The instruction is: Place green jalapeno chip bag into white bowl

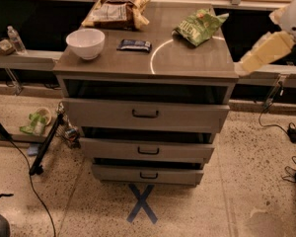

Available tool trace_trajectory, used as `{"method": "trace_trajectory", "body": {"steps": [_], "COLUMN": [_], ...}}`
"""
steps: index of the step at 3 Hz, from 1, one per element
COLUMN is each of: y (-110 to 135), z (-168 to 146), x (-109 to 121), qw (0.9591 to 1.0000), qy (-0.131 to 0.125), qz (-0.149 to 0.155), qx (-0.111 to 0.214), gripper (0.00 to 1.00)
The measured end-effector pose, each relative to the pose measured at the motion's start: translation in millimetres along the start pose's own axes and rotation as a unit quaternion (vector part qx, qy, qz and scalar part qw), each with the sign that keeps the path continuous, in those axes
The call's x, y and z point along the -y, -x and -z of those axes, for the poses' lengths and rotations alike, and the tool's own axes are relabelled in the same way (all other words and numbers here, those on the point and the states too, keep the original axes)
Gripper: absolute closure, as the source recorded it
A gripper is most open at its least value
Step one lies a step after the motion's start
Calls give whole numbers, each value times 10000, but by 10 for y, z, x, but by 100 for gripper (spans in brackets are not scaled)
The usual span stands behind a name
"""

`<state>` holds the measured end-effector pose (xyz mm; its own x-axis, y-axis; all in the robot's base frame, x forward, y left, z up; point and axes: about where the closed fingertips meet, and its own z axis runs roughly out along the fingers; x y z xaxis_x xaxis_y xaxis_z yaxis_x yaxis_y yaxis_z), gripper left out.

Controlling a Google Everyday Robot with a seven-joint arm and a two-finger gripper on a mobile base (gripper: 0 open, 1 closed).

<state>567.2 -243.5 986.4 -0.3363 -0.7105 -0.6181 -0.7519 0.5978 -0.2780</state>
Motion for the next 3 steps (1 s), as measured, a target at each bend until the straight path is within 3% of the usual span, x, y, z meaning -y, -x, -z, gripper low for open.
{"method": "trace_trajectory", "body": {"steps": [1,2,3], "y": [306,378,435], "z": [-523,-933,-880], "x": [452,874,916], "qw": [9953,9822,9786], "qy": [-596,-1462,-1525], "qz": [-601,-1057,-1204], "qx": [477,516,677], "gripper": [0,0,0]}}
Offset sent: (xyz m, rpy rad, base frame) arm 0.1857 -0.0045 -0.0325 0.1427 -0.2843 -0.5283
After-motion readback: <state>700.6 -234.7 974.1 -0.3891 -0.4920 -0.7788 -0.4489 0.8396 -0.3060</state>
